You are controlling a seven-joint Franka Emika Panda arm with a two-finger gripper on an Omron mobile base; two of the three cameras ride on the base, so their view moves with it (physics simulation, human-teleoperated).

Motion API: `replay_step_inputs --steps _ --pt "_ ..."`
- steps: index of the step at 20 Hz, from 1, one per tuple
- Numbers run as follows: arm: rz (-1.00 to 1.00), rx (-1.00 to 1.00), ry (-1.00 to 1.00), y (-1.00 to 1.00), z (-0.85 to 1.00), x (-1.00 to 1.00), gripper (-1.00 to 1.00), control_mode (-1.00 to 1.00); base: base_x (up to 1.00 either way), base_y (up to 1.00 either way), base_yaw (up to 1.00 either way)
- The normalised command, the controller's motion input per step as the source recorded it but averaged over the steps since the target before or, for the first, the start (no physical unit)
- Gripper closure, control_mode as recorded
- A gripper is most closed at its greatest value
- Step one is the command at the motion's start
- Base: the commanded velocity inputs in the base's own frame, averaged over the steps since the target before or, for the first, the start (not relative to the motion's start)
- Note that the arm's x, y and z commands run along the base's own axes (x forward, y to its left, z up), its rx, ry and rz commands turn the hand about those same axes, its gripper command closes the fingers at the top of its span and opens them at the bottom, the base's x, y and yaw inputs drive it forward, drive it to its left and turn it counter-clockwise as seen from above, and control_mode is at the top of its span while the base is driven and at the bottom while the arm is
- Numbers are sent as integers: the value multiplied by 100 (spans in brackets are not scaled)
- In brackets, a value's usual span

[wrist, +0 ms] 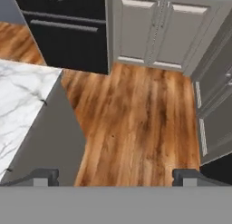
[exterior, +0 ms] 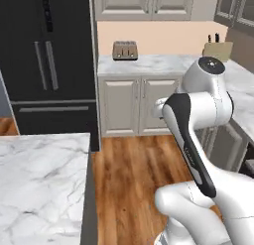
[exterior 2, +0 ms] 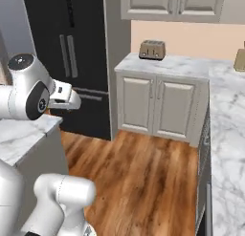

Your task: Clear the mugs and bowl far away from the sink.

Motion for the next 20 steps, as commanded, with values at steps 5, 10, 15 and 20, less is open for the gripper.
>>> replay_step_inputs --steps 5,10,15,20 --pt "0 0 0 0 0 0 -100 100 0 0 -100" --pt "0 0 0 0 0 0 -100 100 0 0 -100" --pt "0 0 0 0 0 0 -100 100 0 0 -97" --pt "0 0 0 0 0 0 -100 100 -3 -7 -89"
